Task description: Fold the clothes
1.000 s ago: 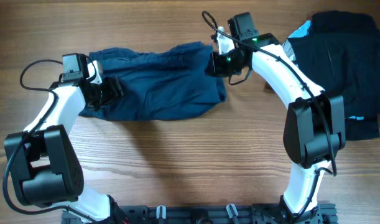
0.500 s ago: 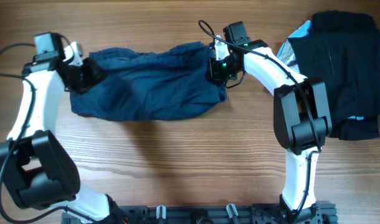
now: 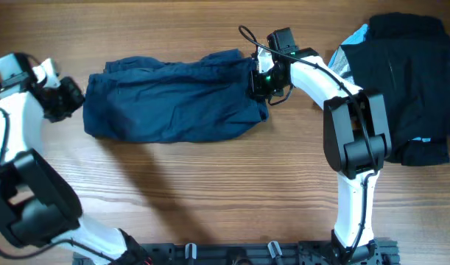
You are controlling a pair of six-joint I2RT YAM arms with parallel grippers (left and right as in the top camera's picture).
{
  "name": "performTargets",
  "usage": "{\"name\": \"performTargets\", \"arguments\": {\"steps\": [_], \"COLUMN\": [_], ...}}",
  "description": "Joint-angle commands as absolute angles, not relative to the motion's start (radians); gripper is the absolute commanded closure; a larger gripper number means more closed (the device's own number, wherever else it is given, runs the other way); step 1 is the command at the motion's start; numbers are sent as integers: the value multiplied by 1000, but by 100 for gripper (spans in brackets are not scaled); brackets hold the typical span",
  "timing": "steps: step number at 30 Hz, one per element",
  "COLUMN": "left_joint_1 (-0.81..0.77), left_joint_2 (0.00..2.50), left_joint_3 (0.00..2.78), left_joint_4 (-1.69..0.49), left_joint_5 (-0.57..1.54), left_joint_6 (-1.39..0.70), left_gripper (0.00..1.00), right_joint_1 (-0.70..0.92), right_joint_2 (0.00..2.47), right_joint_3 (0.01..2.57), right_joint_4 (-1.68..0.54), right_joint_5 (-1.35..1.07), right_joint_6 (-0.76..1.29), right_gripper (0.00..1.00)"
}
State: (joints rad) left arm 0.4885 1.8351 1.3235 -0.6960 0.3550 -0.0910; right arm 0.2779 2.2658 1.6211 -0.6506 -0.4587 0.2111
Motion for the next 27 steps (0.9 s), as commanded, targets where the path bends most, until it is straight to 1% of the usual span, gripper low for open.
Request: {"name": "performTargets", "arguments": {"steps": [1, 3, 5, 7, 8, 9, 11, 12, 16, 18, 20, 24, 25, 26, 27], "left_joint_1": [572, 597, 604, 602, 601, 601, 600, 599, 598, 597, 585, 524, 506, 491, 473], "left_joint_2": [1942, 1981, 2002, 2010, 2014, 2019, 2035, 2049, 2111, 2127, 2139, 2160, 2167, 2175, 2189], "left_joint_3": [1335, 1335, 1335, 1335, 1335, 1335, 1335, 1335, 1335, 1335, 1335, 1335, 1335, 1335, 1335], "left_joint_4": [-677, -664, -642, -630, -624, -620, -617, -617, -619, -633, -668, -740, -762, -783, -805], "left_joint_5": [491, 493, 493, 498, 500, 500, 510, 541, 630, 685, 737, 741, 735, 731, 726], "left_joint_6": [-102, -100, -101, -102, -101, -101, -101, -95, -68, -9, 66, 186, 212, 239, 260], "left_gripper": [88, 76, 58, 36, 31, 28, 26, 23, 23, 22, 18, 13, 14, 17, 22], "right_joint_1": [282, 282, 282, 282, 282, 282, 282, 282, 282, 282, 282, 282, 282, 282, 282], "right_joint_2": [2317, 2317, 2317, 2317, 2317, 2317, 2317, 2317, 2317, 2317, 2317, 2317, 2317, 2317, 2317], "right_joint_3": [1612, 1612, 1612, 1612, 1612, 1612, 1612, 1612, 1612, 1612, 1612, 1612, 1612, 1612, 1612], "right_joint_4": [-676, -682, -682, -685, -690, -694, -704, -708, -720, -725, -725, -726, -727, -728, -729], "right_joint_5": [-403, -399, -398, -387, -380, -379, -373, -371, -369, -362, -361, -362, -362, -363, -363], "right_joint_6": [212, 213, 212, 213, 213, 213, 212, 211, 212, 212, 212, 213, 213, 213, 213], "right_gripper": [96, 96, 96, 96, 96, 96, 96, 96, 96, 96, 96, 96, 96, 96, 96]}}
